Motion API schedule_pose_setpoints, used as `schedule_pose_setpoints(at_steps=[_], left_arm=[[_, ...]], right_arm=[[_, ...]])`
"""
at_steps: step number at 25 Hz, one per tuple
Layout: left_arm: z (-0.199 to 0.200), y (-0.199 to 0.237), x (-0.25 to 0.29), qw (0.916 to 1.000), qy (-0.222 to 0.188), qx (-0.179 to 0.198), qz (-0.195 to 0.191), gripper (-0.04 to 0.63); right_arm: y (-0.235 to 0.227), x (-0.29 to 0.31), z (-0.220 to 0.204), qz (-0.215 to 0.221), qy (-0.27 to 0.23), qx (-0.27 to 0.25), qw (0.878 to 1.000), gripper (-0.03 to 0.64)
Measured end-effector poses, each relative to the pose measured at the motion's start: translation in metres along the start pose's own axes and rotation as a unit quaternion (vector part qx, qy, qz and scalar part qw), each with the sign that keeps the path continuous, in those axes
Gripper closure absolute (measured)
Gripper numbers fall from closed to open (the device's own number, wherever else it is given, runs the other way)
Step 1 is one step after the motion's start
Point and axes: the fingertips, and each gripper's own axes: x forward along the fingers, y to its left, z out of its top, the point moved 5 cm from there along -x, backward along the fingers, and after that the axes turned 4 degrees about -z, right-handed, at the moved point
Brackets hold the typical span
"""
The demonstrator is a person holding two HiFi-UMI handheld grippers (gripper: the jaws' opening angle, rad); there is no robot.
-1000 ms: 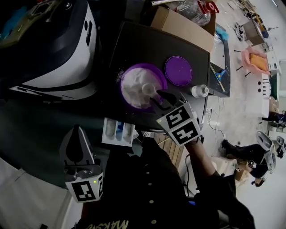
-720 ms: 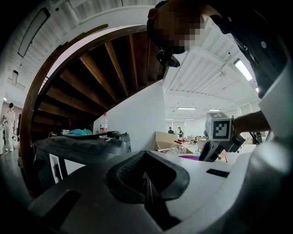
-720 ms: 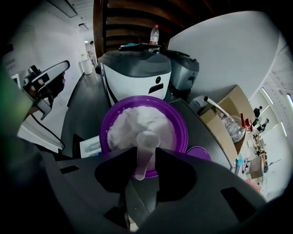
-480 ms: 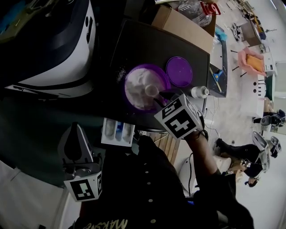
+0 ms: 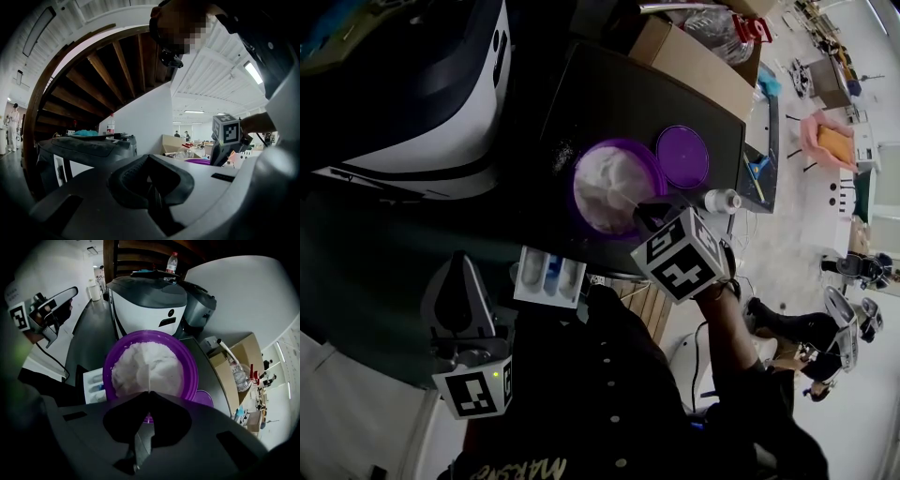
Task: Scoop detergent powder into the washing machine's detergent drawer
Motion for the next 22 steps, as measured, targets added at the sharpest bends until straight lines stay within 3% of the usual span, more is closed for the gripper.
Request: schedule_pose_setpoints(at_steps=[5,9,22], left_arm=[[-0.001,0.001,0.0,1.0,0.003,-0.001,0.001,0.588],[0.0,-0.001,0.0,1.0,0.005,-0.001,0.0,0.588],[-0.002,-0.006,0.0,0.9999,0.014,-0.002,0.0,0.588]], right_arm=[[0.001,-0.003,0.007,0.046,-0.022,0.023,0.998,0.581],[0.001,0.005,0.011,0.069,-0.012,0.025,0.997,0.581],[-0.019,0.021,0.003,-0.023,0.016,-0.025,0.999,0.581]])
